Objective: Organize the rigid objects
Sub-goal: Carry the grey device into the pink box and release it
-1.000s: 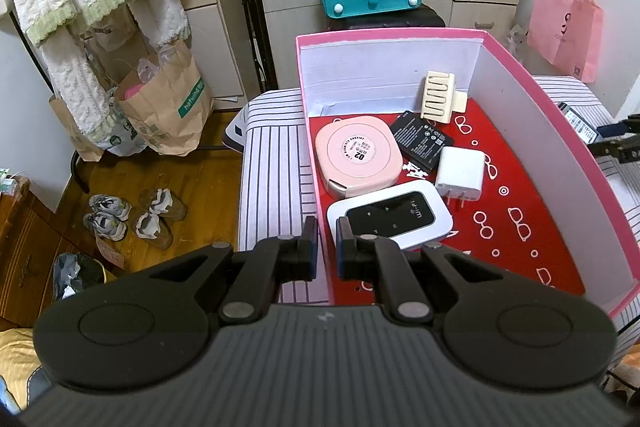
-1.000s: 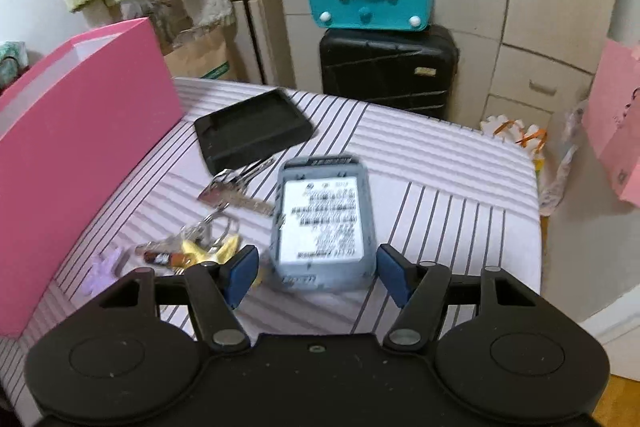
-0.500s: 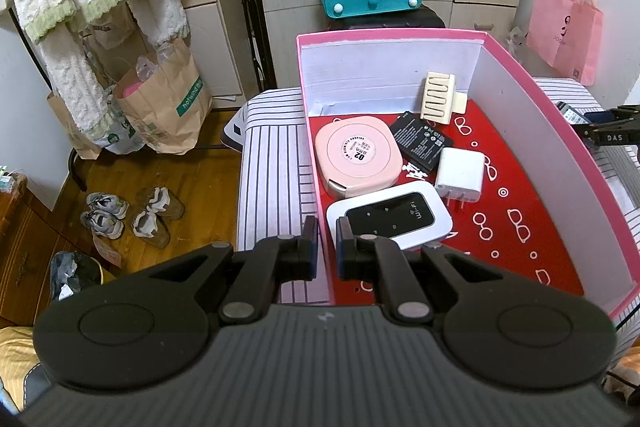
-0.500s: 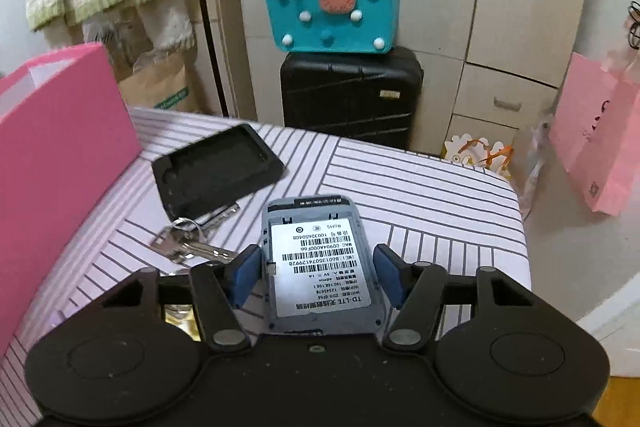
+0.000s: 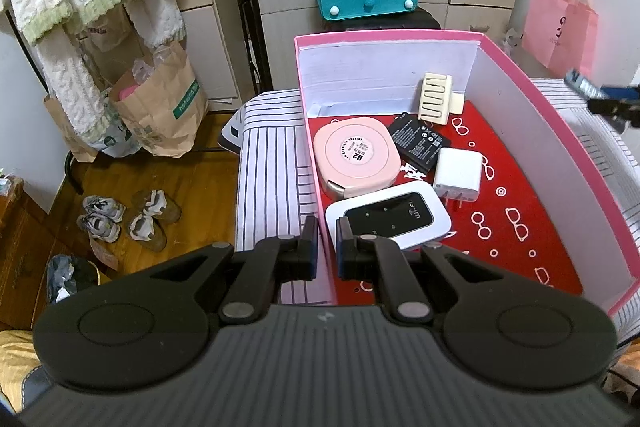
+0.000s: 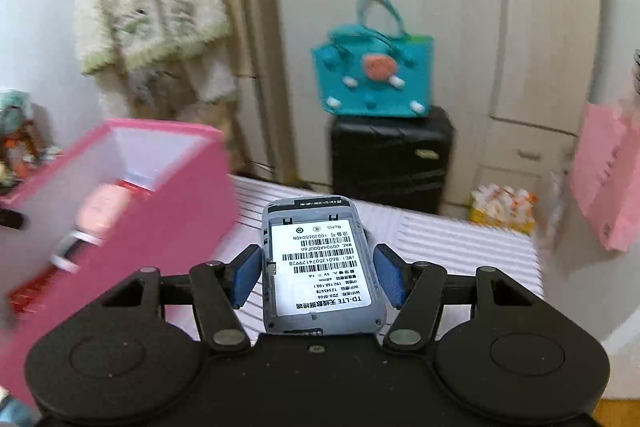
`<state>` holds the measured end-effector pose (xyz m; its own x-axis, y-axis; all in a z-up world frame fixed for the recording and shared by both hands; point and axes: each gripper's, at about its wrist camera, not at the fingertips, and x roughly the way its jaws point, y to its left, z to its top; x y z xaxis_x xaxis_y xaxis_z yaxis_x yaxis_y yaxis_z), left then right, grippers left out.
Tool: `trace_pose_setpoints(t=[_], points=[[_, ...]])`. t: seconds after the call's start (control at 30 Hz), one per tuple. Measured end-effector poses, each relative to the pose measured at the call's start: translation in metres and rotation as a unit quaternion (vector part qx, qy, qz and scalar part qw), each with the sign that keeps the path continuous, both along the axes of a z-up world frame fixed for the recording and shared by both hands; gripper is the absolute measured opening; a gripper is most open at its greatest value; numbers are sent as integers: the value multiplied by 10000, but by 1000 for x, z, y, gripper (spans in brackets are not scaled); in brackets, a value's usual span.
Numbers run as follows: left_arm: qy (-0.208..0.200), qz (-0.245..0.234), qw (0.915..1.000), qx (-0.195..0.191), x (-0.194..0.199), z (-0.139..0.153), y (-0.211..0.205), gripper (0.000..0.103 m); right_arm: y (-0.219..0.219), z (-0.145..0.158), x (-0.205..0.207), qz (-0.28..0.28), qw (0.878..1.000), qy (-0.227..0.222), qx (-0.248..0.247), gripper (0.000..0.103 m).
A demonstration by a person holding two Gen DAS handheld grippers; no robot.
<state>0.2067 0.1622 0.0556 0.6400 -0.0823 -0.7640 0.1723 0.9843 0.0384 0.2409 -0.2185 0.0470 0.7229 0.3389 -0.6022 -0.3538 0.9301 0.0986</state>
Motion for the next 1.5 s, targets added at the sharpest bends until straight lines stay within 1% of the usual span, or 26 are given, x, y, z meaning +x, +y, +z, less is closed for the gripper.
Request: trace_pose_setpoints(t=[0.1,0.17,0.23,0.3,0.43,0.53,0.6,0.67,0.73,0.77,0.8,0.83,0.87,0.97,1.07,1.13,1.23,1.27,1.33,1.4,1.5], points=[[15,-80,10000,56,0,0,0,8,25,26,-12,528,9985,-103,102,67],[26,-114,9999,85,1,-1,0,8,44,41,-19,959,9953,-120,119,67],[44,-122,9999,62,1,-2,1,8,66,50,-24,1381,9904,-80,-79,67],[3,-152,9998,90,0,-3,0,8,88,55,-26,1821,9827,-1,-346,67],[-50,-148,9998,89,-3,-3,-1,7,123,59,-23,2454,9671,272,-608,67],[-45,-136,9999,53,-3,-4,0,7,145,54,-23,2816,9547,498,-817,67],[0,-95,9999,-47,-1,-3,3,8,158,45,-20,2973,9463,624,-1106,67],[-5,-64,9999,-95,-2,-3,4,7,169,35,-17,3179,9338,745,-1460,67],[-41,-58,9999,-112,-3,-4,5,7,176,29,-12,3324,9235,876,-1700,64],[-50,-50,9999,-131,-3,-4,5,7,180,28,-10,3396,9187,926,-1792,59],[-48,-41,9999,-149,-3,-4,6,7,182,26,-9,3485,9133,993,-1861,45],[-43,-35,9998,-164,-3,-4,6,8,186,25,-7,3584,9075,1072,-1911,43],[-38,-32,9998,-167,-3,-4,6,8,189,23,-5,3631,9042,1105,-1959,43],[-32,-63,9999,-139,-3,-3,7,8,196,16,-2,3685,8976,1169,-2118,40],[-24,-94,9998,-152,-3,-3,7,8,199,7,1,3724,8946,1263,-2123,40],[-19,-103,9998,-158,-3,-3,6,8,200,4,3,3721,8951,1284,-2095,40],[-20,-124,9998,-147,-2,-3,6,8,198,3,2,3668,8997,1291,-1984,40],[-18,-126,9998,-146,-2,-3,7,8,196,5,1,3623,9034,1247,-1925,40],[-15,-134,9998,-151,-2,-3,7,8,187,14,-2,3490,9151,1099,-1696,40],[-15,-145,9998,-158,-2,-3,7,8,174,27,-6,3303,9295,905,-1370,40],[-19,-153,9997,-169,-2,-4,8,8,148,48,-12,2828,9526,641,-919,43]])
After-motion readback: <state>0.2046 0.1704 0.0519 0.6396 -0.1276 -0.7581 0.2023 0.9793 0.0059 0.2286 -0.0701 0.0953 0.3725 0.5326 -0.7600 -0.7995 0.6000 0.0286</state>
